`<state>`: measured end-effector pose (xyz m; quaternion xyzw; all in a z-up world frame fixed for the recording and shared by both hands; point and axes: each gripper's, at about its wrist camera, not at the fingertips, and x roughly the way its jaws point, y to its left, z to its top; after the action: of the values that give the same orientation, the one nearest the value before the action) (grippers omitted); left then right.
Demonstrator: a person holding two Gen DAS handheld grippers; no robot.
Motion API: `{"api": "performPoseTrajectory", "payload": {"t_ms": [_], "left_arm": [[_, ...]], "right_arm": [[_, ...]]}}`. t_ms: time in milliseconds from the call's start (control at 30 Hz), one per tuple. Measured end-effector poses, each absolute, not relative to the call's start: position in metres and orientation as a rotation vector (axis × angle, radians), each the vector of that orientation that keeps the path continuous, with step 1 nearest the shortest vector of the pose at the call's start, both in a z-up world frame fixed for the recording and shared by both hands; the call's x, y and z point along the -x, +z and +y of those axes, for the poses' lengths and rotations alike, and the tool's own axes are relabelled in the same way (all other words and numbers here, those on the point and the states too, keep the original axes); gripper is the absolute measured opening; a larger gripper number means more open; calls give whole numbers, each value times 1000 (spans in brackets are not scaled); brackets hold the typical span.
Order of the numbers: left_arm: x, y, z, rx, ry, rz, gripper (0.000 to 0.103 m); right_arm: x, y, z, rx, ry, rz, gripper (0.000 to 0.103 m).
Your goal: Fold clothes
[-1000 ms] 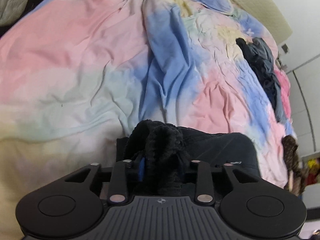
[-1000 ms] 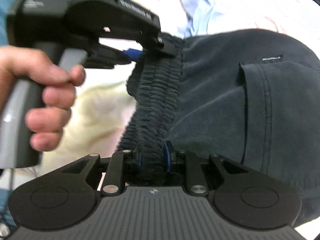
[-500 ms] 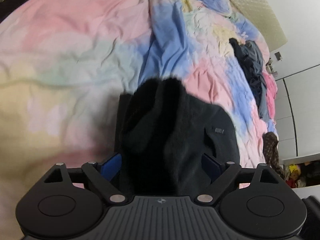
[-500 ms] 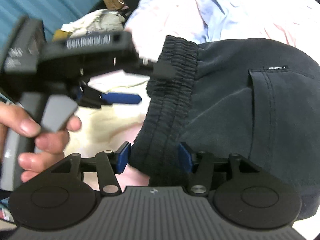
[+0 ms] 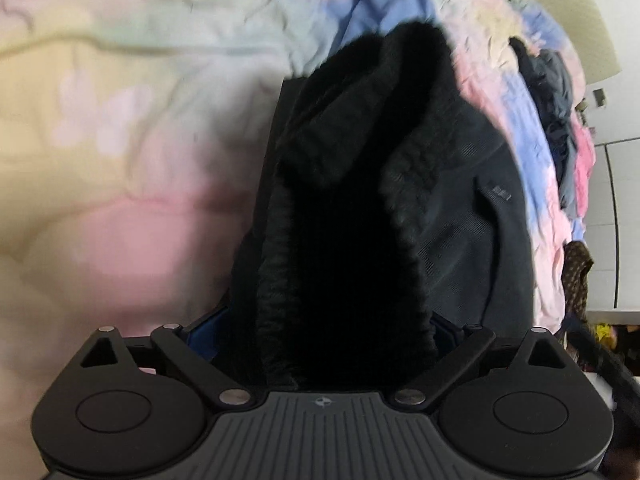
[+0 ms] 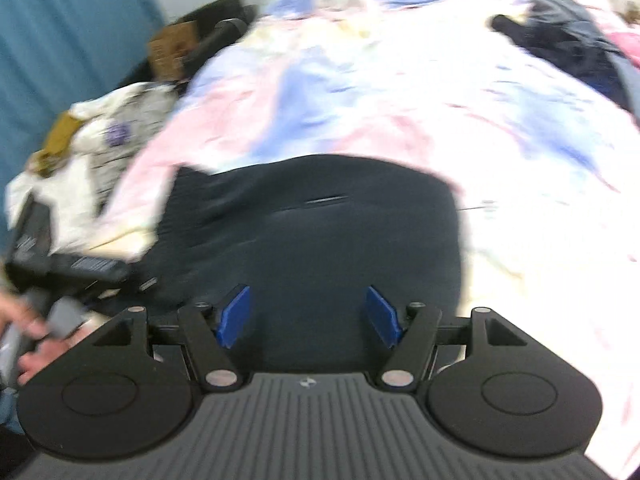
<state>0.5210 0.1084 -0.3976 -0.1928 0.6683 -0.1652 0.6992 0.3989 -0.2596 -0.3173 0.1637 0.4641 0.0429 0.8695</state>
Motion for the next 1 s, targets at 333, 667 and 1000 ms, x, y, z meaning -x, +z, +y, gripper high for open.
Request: {"api": "performPoseTrajectory", "payload": {"t_ms": [333, 667, 1000], "left_arm": [[-514, -416, 110, 460, -381, 1501, 99], [-503, -425, 97, 407, -374, 1504, 103], [-499, -432, 90, 374, -376, 1508, 103]], "right_arm": [[-417, -384, -331, -590, -27, 1052, 84], [-421, -426, -342, -814, -56, 1123, 89], [-447, -417, -309, -670, 42, 1202, 81]]}}
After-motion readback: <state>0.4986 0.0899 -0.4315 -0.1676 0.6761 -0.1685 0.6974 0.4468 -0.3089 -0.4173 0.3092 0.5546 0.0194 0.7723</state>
